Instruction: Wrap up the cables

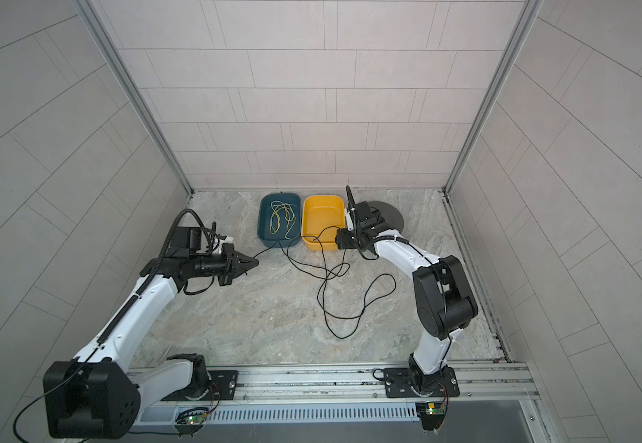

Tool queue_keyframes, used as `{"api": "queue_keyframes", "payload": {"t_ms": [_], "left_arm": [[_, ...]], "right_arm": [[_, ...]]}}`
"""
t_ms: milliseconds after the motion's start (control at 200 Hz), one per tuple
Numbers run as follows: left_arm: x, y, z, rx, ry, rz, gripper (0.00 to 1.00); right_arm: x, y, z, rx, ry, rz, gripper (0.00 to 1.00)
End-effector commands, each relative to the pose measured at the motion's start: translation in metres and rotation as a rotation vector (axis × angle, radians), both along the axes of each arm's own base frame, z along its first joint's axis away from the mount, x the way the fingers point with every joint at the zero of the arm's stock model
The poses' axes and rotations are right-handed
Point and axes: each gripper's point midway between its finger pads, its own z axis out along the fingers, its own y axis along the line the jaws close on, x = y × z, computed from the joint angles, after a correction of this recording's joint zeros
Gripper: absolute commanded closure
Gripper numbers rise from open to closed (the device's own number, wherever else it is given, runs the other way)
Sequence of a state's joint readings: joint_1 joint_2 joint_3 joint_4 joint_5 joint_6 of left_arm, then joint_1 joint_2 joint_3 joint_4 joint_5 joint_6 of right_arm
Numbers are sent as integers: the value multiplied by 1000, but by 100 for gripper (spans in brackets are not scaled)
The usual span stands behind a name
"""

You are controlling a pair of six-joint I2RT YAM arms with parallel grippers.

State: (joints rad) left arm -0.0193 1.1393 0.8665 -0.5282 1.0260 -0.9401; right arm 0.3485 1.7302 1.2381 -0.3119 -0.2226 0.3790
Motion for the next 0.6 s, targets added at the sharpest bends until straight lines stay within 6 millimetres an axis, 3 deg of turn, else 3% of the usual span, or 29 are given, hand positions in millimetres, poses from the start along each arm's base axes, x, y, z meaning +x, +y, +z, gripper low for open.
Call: {"api": "queue_keyframes", "payload": {"t_ms": [0, 275, 455, 595], "left_arm": [[-5, 0, 9, -6, -43, -19, 100], [-2, 0, 14, -6, -59, -11, 100], [-1, 2, 12, 9, -61, 1, 100], [-1, 2, 13, 11, -68, 3, 100]], "right_arm": [[2, -7, -8, -6, 28, -26, 46], [-9, -2, -44, 4, 119, -1, 54], [-8, -2, -57, -10, 144, -1, 68], [-6, -3, -55, -14, 130, -2, 82]]}}
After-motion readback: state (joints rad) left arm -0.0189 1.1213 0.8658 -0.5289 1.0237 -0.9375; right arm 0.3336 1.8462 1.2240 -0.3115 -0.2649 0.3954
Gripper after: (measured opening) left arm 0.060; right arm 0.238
